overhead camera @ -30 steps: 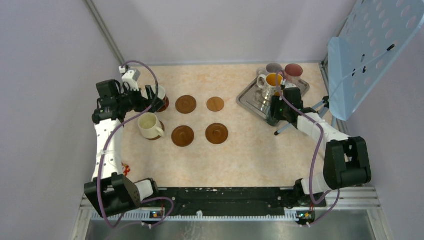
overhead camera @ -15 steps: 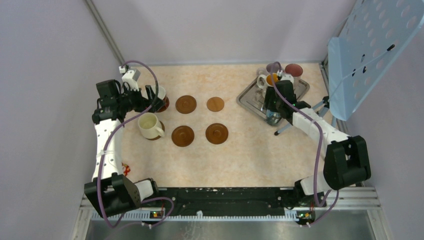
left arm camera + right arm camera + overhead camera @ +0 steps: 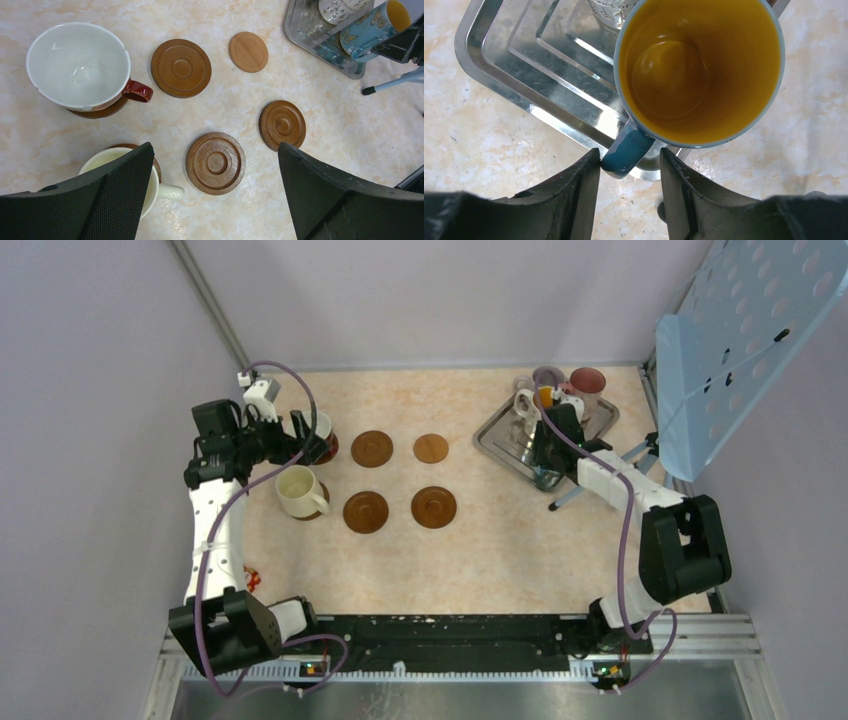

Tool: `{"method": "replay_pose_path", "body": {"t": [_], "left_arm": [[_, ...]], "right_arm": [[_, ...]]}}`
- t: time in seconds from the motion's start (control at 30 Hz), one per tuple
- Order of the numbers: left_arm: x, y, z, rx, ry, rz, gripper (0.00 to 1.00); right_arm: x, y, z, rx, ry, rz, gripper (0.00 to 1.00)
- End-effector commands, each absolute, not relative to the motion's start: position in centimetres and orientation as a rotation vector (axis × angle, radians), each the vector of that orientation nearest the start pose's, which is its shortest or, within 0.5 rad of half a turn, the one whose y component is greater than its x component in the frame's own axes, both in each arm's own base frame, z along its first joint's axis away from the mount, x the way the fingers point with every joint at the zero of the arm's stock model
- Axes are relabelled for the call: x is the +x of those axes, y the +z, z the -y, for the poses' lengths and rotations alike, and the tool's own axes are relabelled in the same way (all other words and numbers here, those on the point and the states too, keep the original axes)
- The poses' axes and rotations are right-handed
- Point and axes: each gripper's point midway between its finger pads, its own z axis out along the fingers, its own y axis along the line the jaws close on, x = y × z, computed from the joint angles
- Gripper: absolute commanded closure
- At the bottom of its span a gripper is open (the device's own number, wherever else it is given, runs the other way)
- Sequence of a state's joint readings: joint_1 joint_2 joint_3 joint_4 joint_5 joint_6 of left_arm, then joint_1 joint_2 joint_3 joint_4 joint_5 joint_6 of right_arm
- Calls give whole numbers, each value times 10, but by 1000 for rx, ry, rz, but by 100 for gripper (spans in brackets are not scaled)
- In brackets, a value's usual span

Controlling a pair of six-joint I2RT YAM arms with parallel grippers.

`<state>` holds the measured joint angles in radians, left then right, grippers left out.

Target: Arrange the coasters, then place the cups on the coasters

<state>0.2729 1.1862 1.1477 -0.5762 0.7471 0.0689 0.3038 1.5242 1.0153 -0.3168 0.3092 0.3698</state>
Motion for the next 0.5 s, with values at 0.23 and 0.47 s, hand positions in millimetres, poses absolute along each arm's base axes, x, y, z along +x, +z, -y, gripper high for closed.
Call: {"method": "replay_pose_path", "body": {"t": [0.23, 0.47], "left_arm": [[331, 268, 32, 226, -605, -1998, 1], [331, 270, 32, 229, -606, -1995, 1]], "right_arm": [[382, 130, -46, 193, -142, -2275, 59], [392, 117, -49, 206, -114, -2283, 58]]}}
